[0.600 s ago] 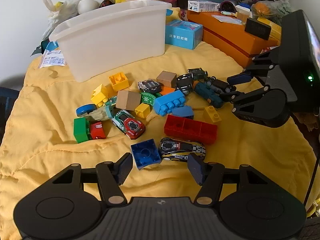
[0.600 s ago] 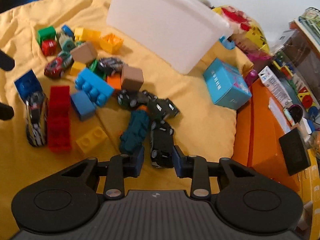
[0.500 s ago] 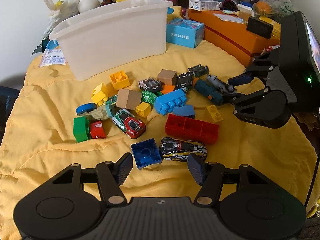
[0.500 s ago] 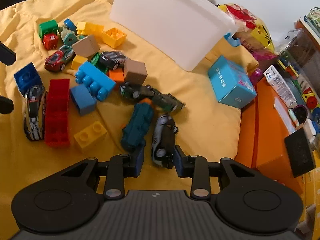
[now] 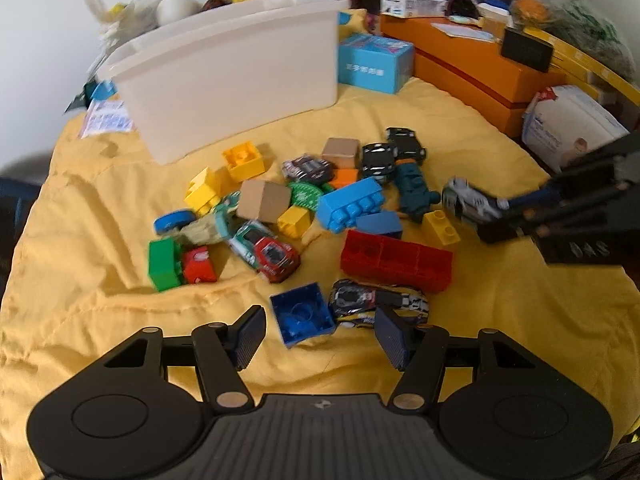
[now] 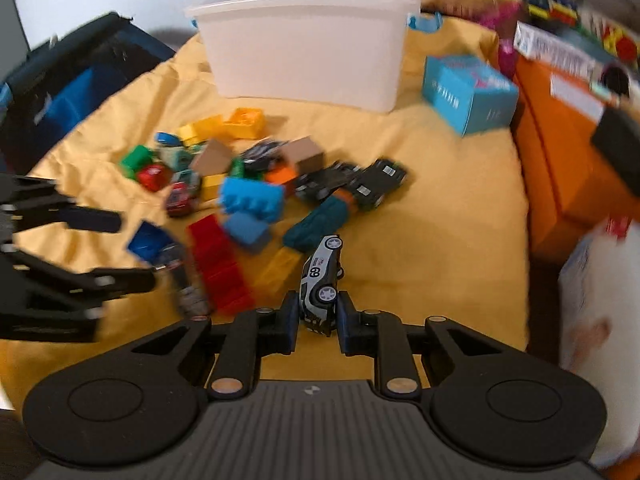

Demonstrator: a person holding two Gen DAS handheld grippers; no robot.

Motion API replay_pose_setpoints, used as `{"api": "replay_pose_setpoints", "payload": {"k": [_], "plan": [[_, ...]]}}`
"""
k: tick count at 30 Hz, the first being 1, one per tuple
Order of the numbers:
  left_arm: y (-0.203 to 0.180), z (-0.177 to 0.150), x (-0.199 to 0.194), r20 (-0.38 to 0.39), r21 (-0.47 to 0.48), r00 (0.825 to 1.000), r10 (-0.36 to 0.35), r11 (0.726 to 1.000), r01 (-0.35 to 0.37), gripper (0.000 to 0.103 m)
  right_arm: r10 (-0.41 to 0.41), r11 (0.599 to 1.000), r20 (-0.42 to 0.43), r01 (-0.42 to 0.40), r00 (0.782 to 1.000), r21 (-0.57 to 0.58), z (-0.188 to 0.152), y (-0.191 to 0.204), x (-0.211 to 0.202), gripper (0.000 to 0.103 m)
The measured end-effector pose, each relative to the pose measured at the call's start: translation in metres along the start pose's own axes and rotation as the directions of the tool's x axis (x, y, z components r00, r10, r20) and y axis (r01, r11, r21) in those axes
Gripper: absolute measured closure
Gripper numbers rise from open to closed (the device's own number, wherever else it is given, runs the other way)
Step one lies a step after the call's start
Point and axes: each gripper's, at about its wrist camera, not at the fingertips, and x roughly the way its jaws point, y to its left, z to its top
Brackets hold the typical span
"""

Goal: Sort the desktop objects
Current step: 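Grasp the yellow-black toy car with the left gripper while the right grasps the white-green car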

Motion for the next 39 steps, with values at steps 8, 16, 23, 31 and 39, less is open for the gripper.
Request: {"api": "replay_pose_setpoints", "payload": {"k": [8, 16, 23, 31, 39], "plan": [[-0.008, 0.004, -0.001, 0.017, 0.058, 0.999, -0.036, 0.998, 0.035, 0.041, 0.196, 0.935, 0.011, -0.190, 0.981, 0.300, -0.014, -0.014, -0.007, 0.081], [-0.017, 0.005, -0.004, 0.024, 0.093, 0.996, -0.087, 0.992, 0.084, 0.041, 0.283, 0.779, 0.048, -0.258, 0.958, 0.571, -0.045, -0.036, 0.003, 0.080], [-0.033, -0.002, 0.002, -0.047, 0.073, 0.981, -0.187, 0.979, 0.190, 0.041, 0.073, 0.913, 0.043, -0.084, 0.996, 0.399, -0.037, -0.024, -0.015, 0.068], [-0.021, 0.008, 0.024, -0.080, -0.162, 0.991, -0.111, 0.982, 0.097, 0.035, -0.025, 0.979, 0.059, 0.013, 0.998, 0.202, -0.033, -0.012, -0.021, 0.066], [-0.020, 0.015, 0.036, -0.062, -0.177, 0.997, -0.038, 0.984, 0.027, 0.052, -0.021, 0.993, 0.079, 0.012, 0.997, 0.114, -0.037, -0.006, -0.023, 0.066]]}}
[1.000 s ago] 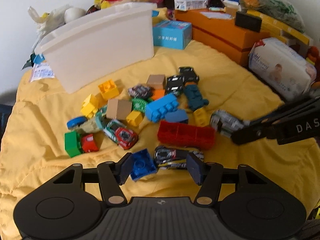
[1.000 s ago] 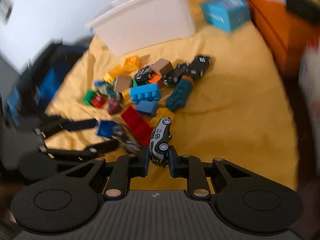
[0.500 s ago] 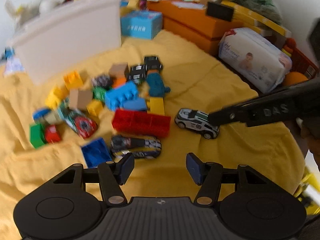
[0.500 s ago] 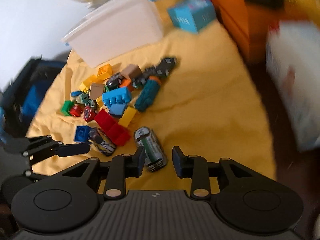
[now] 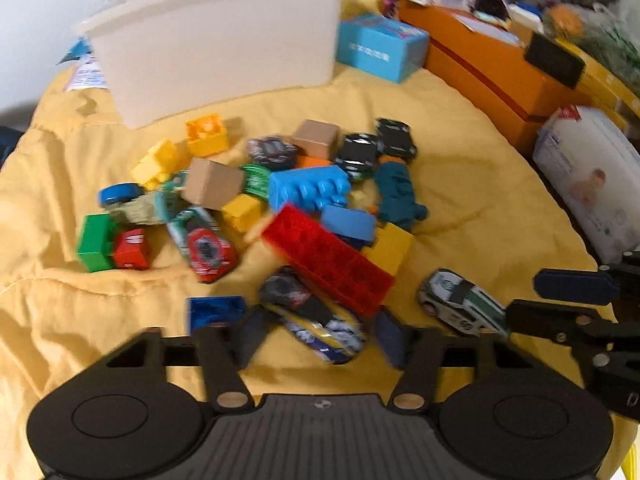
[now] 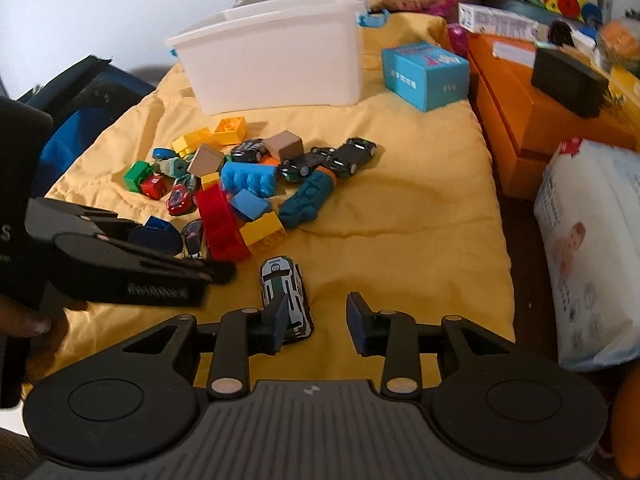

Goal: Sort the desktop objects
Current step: 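Grasp the yellow-black toy car with the left gripper while the right grasps the white-green car, then lift both held toy cars off the quilt with both grippers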

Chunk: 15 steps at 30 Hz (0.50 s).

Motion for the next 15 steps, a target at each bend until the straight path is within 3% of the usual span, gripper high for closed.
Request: {"api": "replay_pose_setpoints", "payload": {"k": [2, 7, 10, 15], "plan": [[0.012, -0.006, -0.004, -0.008, 0.005, 1.000, -0.027, 1.000, 0.027, 0.052, 0.001, 1.000, -0.003, -0.001, 1.000, -0.027, 0.000, 0.003, 0.001, 0.066], [0.025, -0.027, -0.021, -0.019, 0.073, 1.000, -0.001, 0.997, 0.002, 0.052, 0.031, 0.998, -0.024, -0.032, 0.999, -0.057, 0.003, 0.013, 0.007, 0.066], [0.031, -0.035, -0.028, -0.033, 0.076, 0.999, -0.020, 0.997, 0.023, 0.051, 0.026, 0.999, -0.016, -0.027, 1.000, -0.042, 0.005, 0.020, 0.008, 0.054], [0.030, -0.037, -0.024, -0.027, 0.058, 1.000, -0.015, 0.998, 0.017, 0.042, -0.057, 0.990, -0.033, 0.052, 0.998, -0.132, 0.004, 0.033, 0.023, 0.054]]}}
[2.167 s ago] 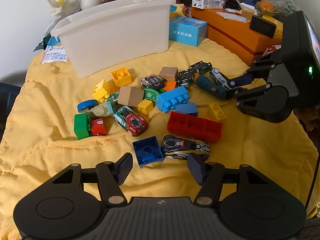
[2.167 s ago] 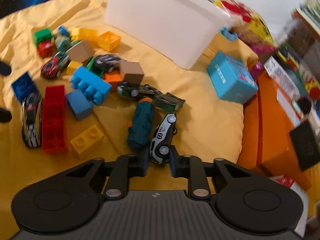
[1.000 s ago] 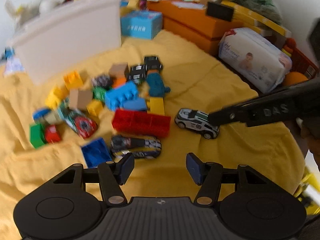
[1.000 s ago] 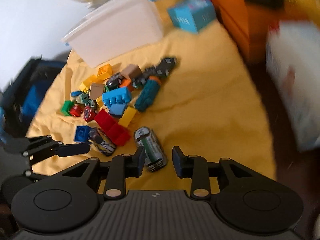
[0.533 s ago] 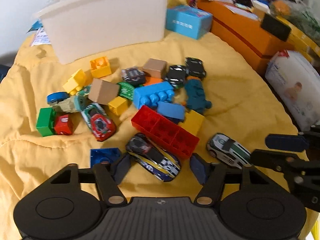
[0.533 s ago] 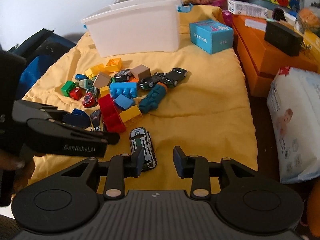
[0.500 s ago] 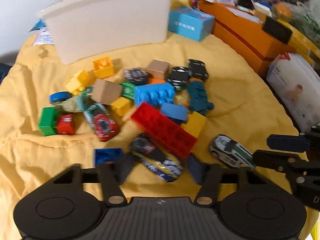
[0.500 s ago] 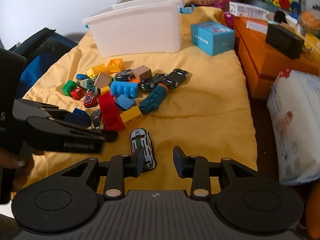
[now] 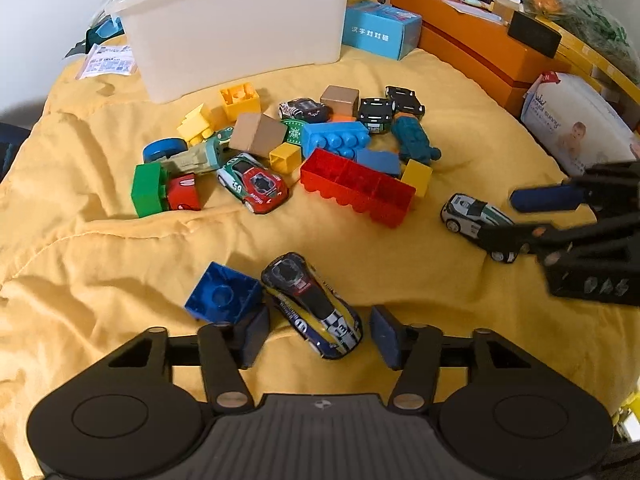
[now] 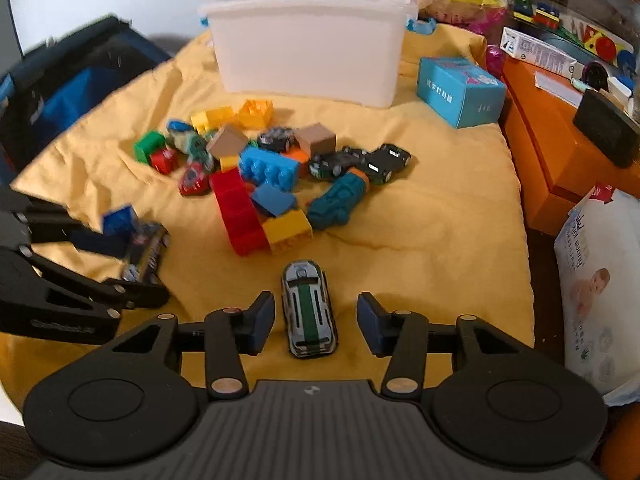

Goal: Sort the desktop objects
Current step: 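Lift both held toy cars off the quilt with both grippers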

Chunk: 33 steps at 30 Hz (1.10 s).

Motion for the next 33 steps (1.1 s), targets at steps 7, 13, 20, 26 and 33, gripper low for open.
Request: {"api": "replay_pose_setpoints", "payload": {"k": [7, 13, 20, 26, 33], "plan": [[0.004, 0.002, -0.001, 0.009, 0.025, 0.999, -0.046, 0.999, 0.046, 0.056, 0.004, 0.999, -0.030, -0.005, 1.000, -0.036, -0.011, 0.005, 0.009, 0.069], [-0.001, 0.004, -0.005, -0.021, 0.189, 0.991, -0.130, 0.973, 0.131, 0.056, 0.040, 0.997, -0.034, -0.042, 0.999, -0.063, -0.005, 0.014, 0.001, 0.070], [0.003, 0.003, -0.007, -0.026, 0.087, 0.997, -0.075, 0.993, 0.077, 0.043, 0.009, 0.999, -0.043, -0.011, 0.999, -0.044, -0.003, 0.021, -0.003, 0.068], [-0.001, -0.003, -0.002, -0.025, 0.002, 0.993, -0.113, 0.994, 0.113, 0.047, -0.012, 0.999, -0.045, 0.010, 0.999, -0.042, 0.000, 0.023, 0.005, 0.068], [0.010, -0.003, -0.005, -0.030, 0.033, 0.991, -0.134, 0.990, 0.135, 0.070, -0.036, 0.994, -0.073, 0.028, 0.997, -0.109, -0.007, 0.030, 0.008, 0.070]]}}
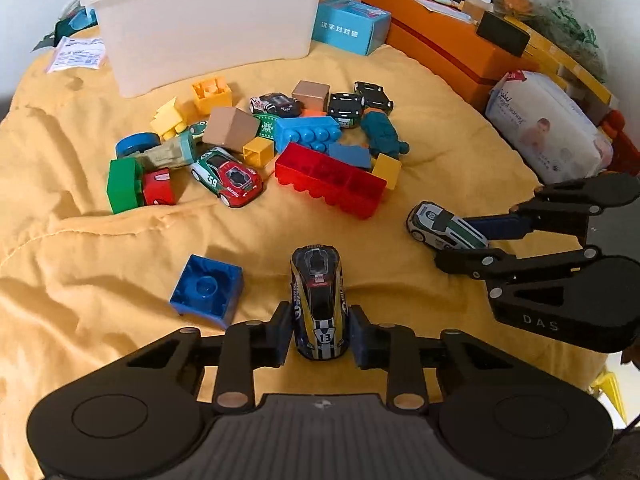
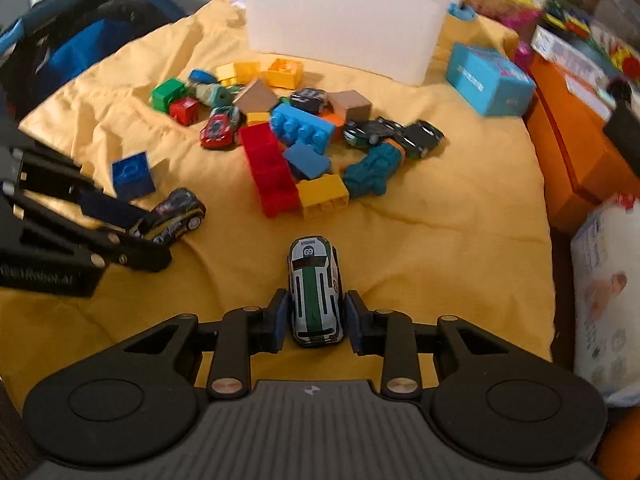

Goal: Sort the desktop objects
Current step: 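Lift both held toy cars off the quilt with both grippers, then carry both cars over the white bin and open both grippers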

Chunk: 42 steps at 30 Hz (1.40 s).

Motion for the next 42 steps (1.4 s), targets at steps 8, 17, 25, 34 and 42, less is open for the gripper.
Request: {"api": "replay_pose_setpoints", "payload": {"k": [8, 17, 25, 34, 42], "plan": [[0.006, 0.010, -0.017, 0.042, 0.001, 0.999, -0.001, 1.000, 0.001, 0.070, 0.028, 0.996, 0.042, -0.031, 0.999, 0.079, 0.015, -0.011, -0.015, 0.070], [0.037, 0.069, -0.050, 0.208, -0.034, 0.974, 0.088, 0.996, -0.083, 0.070, 0.003, 0.997, 0.156, -0.015, 0.988, 0.072, 0.071, -0.022, -0.019, 0.070], [0.073, 0.163, -0.075, 0.393, -0.035, 0.901, 0.184, 0.982, -0.185, 0.070, -0.096, 0.995, 0.331, 0.081, 0.939, 0.057, 0.160, -0.045, -0.024, 0.070], [0.095, 0.238, -0.040, 0.396, -0.025, 0.891, 0.222, 0.973, -0.231, 0.070, -0.139, 0.981, 0.354, 0.081, 0.925, 0.175, 0.249, -0.079, 0.013, 0.069], [0.091, 0.204, -0.053, 0.408, 0.000, 0.899, 0.160, 0.985, -0.175, 0.068, -0.119, 0.985, 0.368, 0.063, 0.922, 0.160, 0.218, -0.074, -0.003, 0.068]]}}
